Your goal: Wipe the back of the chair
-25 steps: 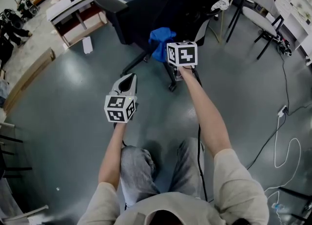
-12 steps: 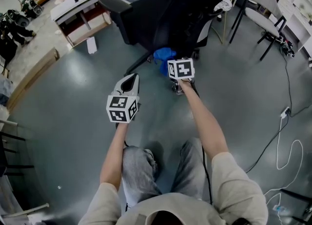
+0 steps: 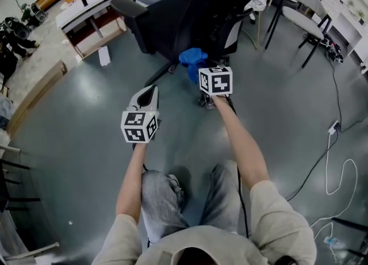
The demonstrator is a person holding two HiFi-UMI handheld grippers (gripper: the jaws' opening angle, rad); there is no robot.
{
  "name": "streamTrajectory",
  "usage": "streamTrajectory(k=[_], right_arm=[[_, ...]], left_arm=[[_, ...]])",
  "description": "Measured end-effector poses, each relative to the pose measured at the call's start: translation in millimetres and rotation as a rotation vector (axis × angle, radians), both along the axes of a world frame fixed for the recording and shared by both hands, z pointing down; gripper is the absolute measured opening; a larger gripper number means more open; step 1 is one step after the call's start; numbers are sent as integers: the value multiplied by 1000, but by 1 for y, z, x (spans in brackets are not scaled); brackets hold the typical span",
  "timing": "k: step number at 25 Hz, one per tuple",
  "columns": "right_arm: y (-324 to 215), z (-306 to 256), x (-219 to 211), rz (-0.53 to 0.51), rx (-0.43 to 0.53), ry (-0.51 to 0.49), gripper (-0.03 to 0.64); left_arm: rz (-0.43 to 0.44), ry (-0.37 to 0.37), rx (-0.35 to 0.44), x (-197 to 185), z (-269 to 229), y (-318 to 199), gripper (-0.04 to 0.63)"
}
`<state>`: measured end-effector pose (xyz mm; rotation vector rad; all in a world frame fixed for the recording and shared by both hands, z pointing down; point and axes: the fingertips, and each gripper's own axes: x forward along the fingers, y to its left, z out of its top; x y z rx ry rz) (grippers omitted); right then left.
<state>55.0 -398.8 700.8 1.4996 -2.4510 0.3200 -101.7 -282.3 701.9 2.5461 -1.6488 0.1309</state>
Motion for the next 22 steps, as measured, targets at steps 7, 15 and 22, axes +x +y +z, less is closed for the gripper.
streamTrajectory(k=[7,15,22], right_arm=[[2,-109,-4,-13,198,-50,71],[28,-228,-20,-54,425,-92,71],[2,-219,-22,-22,411,-54,71]], left_arm=[[-3,-3,-3,1,2,1,5],[-3,1,-6,0,4,0,5],[-2,9,0,-4,4,-1,5]])
